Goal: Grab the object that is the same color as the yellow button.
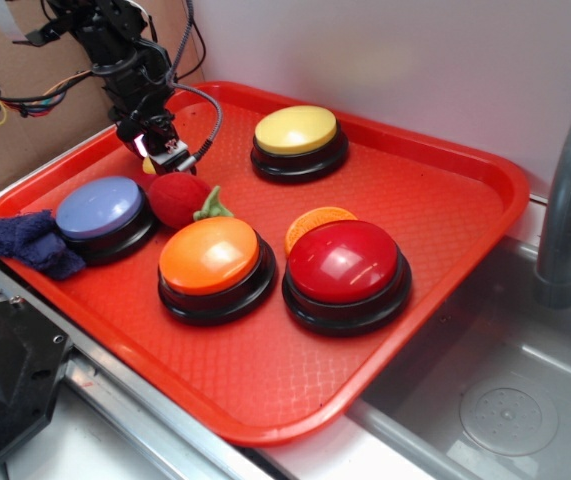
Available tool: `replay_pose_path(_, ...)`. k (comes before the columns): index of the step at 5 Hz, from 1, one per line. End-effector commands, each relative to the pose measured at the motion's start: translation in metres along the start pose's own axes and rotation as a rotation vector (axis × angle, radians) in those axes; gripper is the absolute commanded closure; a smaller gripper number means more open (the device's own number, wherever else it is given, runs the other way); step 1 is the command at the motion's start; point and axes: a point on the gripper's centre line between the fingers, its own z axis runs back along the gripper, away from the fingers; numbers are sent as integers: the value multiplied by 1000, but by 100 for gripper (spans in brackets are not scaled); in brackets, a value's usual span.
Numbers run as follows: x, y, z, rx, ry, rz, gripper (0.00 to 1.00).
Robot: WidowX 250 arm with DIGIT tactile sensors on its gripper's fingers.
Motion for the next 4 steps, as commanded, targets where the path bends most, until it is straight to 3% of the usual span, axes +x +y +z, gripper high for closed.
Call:
replay_pose_path(1,16,6,15,9,-35,13,100)
replay_pose_path(2,7,1,42,-52,-12,106,100)
replay_pose_path(3,4,-10,67,-57,13,136,100)
replay_pose_path(4,8,-33,98,-31,103,166,100)
